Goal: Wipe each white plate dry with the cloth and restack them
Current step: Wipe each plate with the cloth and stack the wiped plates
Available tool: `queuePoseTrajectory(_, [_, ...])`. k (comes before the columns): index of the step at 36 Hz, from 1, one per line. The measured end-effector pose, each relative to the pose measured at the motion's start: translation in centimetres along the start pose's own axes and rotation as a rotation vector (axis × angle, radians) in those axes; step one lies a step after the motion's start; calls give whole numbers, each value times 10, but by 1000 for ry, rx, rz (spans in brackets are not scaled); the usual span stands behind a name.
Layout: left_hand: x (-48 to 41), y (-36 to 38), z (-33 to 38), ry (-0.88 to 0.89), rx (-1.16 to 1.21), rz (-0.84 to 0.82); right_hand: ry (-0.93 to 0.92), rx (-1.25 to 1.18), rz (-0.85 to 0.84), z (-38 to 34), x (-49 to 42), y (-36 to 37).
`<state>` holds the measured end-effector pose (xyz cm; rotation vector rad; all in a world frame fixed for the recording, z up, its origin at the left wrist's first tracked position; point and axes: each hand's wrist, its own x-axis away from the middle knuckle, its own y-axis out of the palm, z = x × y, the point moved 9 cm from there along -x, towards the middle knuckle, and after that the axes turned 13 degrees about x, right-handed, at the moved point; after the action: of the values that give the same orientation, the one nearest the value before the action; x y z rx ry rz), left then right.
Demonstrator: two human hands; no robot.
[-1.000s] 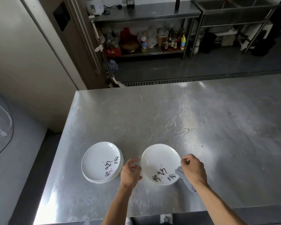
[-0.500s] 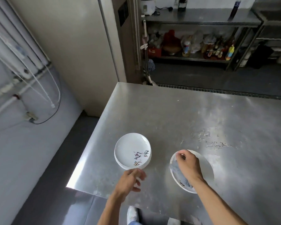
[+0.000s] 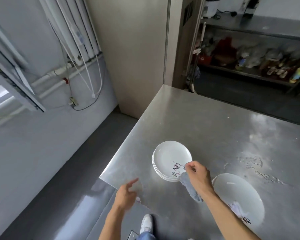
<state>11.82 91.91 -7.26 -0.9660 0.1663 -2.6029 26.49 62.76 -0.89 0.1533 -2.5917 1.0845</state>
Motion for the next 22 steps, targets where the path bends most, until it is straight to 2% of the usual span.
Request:
queuePoseTrajectory(7, [-9, -3, 15, 106, 99, 6, 18, 10, 28, -10, -4, 5])
queuePoseTrajectory(16, [-29, 15, 31, 25, 170, -26, 67, 3, 38, -9, -11, 8])
queuePoseTrajectory(19, [-39, 21, 39, 80, 149, -49, 82, 2, 46, -7, -15, 8])
queuePoseTrajectory(22, [-44, 36, 48, 86, 239, -117, 107, 1, 58, -6, -18, 8])
